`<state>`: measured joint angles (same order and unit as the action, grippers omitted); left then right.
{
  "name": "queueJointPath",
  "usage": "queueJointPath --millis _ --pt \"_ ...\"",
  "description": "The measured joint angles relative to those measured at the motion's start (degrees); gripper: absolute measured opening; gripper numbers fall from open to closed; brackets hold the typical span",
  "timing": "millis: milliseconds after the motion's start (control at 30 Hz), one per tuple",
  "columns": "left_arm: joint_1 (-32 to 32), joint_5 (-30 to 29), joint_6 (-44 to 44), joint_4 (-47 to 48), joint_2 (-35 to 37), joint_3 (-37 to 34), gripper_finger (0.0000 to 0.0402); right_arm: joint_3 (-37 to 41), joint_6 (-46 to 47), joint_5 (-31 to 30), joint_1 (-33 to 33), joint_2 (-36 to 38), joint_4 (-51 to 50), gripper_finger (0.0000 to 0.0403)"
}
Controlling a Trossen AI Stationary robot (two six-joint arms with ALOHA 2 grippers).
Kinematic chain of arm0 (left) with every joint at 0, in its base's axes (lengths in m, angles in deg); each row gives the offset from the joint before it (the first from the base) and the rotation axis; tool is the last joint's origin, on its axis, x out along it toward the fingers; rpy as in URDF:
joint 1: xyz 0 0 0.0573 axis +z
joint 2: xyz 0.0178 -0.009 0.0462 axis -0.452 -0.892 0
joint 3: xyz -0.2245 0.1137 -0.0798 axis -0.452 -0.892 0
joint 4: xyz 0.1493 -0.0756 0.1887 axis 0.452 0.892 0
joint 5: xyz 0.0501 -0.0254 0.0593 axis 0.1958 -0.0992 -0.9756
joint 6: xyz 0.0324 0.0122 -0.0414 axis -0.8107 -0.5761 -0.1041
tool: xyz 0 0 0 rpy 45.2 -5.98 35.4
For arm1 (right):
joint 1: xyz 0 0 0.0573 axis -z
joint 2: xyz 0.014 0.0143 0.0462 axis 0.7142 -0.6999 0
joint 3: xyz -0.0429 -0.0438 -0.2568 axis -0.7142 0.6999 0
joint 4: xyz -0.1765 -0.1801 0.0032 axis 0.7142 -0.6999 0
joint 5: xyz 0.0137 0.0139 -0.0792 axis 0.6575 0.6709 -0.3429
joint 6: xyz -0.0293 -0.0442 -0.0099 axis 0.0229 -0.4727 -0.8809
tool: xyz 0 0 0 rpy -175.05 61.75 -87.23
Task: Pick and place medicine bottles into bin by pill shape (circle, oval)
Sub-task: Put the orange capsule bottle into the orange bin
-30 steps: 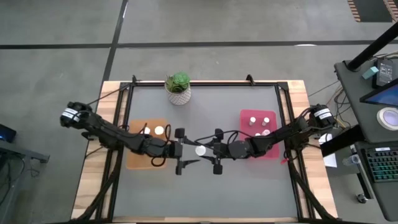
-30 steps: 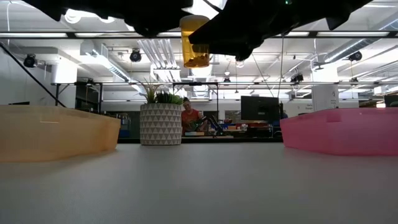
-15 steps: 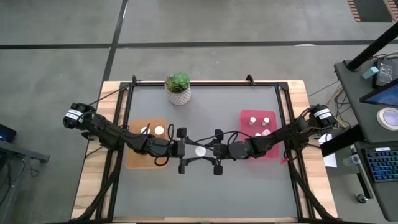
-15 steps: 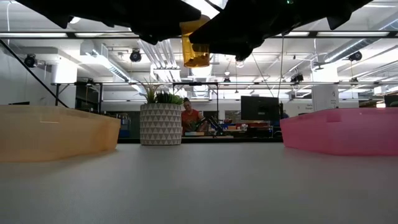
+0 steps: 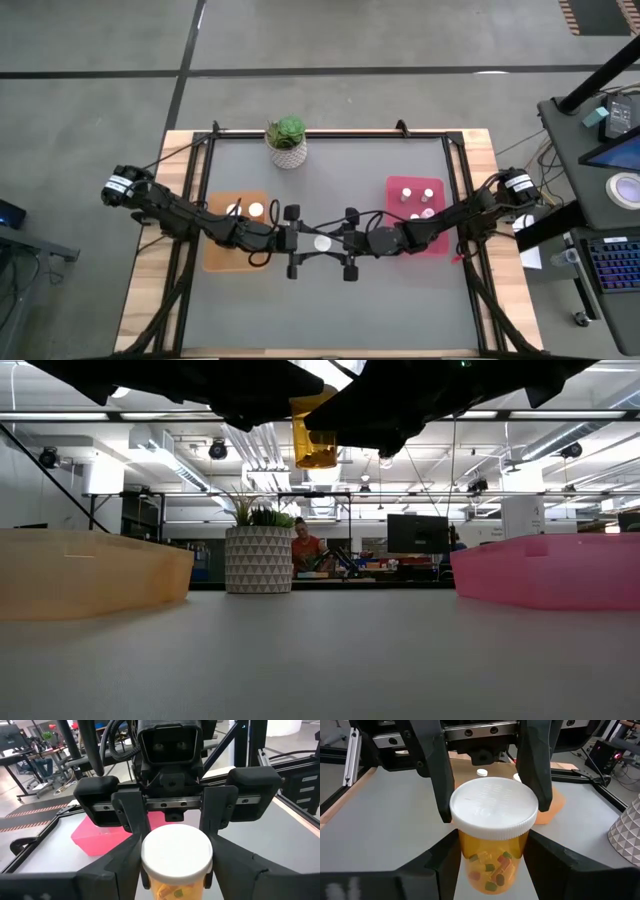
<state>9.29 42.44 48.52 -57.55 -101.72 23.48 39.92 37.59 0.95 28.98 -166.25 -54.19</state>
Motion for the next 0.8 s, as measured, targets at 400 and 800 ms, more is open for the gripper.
queueJointPath --millis 400,800 --pt "-0.04 -2.9 1.34 0.16 0.04 0.0 0.0192 -0.07 -0.12 -0.1 0.0 3.3 -6.99 0.0238" --pt "-4.14 -20.5 15.48 18.56 4.04 -0.04 0.0192 0.21 -2.95 -0.19 1.1 17.55 -26.95 0.0244"
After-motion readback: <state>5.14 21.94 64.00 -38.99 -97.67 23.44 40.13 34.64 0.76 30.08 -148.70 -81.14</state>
